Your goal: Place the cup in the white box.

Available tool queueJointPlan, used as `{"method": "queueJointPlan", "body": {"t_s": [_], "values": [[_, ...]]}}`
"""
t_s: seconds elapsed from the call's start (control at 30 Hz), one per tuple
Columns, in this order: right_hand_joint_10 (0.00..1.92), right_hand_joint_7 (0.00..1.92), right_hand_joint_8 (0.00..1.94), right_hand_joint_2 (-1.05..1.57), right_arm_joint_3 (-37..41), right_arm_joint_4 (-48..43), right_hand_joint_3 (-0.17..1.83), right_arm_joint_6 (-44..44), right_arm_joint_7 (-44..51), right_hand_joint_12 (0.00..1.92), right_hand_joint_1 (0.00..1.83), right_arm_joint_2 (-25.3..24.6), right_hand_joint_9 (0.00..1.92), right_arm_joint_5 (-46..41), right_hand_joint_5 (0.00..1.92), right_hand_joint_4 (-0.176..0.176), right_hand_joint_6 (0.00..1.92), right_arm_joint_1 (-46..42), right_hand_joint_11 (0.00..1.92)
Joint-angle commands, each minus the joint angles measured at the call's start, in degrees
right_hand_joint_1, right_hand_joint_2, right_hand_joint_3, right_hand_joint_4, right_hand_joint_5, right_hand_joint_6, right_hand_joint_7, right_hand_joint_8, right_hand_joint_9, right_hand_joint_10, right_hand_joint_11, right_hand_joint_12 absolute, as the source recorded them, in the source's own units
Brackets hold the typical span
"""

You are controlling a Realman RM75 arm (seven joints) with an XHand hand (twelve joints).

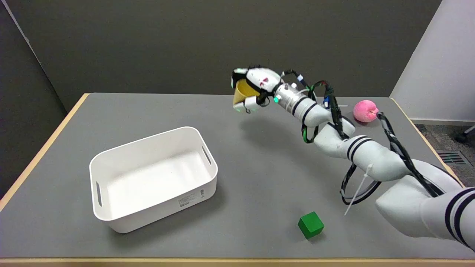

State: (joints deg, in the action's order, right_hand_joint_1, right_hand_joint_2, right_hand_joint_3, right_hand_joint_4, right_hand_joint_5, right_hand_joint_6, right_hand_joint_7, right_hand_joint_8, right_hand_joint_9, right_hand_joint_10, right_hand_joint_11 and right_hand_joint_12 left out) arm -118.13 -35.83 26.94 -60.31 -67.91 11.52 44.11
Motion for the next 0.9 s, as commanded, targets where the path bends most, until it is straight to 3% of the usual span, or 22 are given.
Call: {"method": "queueJointPlan", "body": {"t_s": [0.03, 0.23, 0.37, 0.47, 0.57, 0.9], "values": [[1.54, 0.75, 1.34, 1.2, 1.2, -43.1, 0.12, 8.2, -0.5, 1.91, 1.32, 9.8, 0.73, 3.2, 0.55, -0.125, 1.61, -10.4, 0.86], [1.51, 0.76, 1.33, 1.18, -2.8, -53.6, 0.16, 5.6, -0.9, 1.87, 1.32, 9.9, 0.75, 2.9, 0.55, -0.128, 1.6, -12.9, 0.87], [1.51, 0.76, 1.33, 1.18, -5.2, -56.6, 0.16, 2.2, -3.2, 1.86, 1.33, 8.4, 0.76, -4.2, 0.55, -0.128, 1.6, -17.7, 0.87], [1.52, 0.77, 1.33, 1.18, -6.3, -54.4, 0.15, 2.2, -3.2, 1.87, 1.32, 4.7, 0.75, -9.8, 0.55, -0.128, 1.6, -22.0, 0.87], [1.53, 0.76, 1.34, 1.19, -6.9, -50.5, 0.15, 2.2, -3.2, 1.88, 1.32, 0.6, 0.74, -10.0, 0.54, -0.13, 1.6, -24.5, 0.84], [1.55, 0.76, 1.35, 1.19, -12.3, -34.5, 0.15, 0.4, -3.3, 1.88, 1.32, -5.3, 0.73, -14.5, 0.54, -0.126, 1.59, -20.8, 0.83]]}}
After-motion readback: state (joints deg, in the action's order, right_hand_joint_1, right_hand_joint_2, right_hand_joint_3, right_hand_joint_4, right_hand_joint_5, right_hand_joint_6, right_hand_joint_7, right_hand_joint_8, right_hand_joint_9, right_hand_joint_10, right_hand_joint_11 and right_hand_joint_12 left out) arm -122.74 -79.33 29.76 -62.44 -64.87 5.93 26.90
